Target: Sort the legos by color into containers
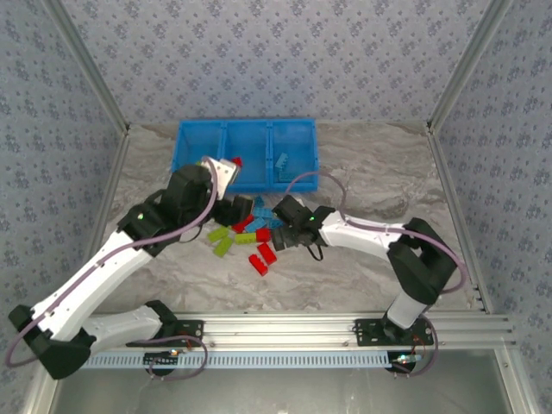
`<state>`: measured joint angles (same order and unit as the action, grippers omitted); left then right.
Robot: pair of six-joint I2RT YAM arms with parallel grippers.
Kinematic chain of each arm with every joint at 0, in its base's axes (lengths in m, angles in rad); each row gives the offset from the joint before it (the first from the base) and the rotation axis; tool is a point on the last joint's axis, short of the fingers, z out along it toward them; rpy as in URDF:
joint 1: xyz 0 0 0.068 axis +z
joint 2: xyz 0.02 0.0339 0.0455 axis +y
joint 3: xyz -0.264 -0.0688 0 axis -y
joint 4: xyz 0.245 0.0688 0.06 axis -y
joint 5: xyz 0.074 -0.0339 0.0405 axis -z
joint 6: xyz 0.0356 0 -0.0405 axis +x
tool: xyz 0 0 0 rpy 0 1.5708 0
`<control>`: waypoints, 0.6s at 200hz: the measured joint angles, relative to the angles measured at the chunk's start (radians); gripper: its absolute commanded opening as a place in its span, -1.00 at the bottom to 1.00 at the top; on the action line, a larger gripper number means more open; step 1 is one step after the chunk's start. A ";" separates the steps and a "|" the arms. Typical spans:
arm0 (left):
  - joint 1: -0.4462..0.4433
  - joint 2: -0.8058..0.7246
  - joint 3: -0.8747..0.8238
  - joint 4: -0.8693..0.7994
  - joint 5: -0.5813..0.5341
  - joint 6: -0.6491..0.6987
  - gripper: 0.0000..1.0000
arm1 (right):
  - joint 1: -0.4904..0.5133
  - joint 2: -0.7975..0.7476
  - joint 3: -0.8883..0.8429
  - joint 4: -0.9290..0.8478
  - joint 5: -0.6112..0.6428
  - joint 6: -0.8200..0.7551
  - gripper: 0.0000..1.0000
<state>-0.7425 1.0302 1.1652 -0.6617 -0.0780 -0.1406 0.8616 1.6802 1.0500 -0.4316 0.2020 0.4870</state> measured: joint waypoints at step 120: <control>0.000 -0.270 -0.308 -0.067 0.003 0.339 0.89 | -0.013 0.167 0.060 0.087 -0.037 -0.040 0.18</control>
<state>-0.7425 0.7601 0.8570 -0.7288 -0.0753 0.1986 0.8482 1.8477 1.1095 -0.3450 0.1650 0.4465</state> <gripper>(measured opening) 0.944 0.626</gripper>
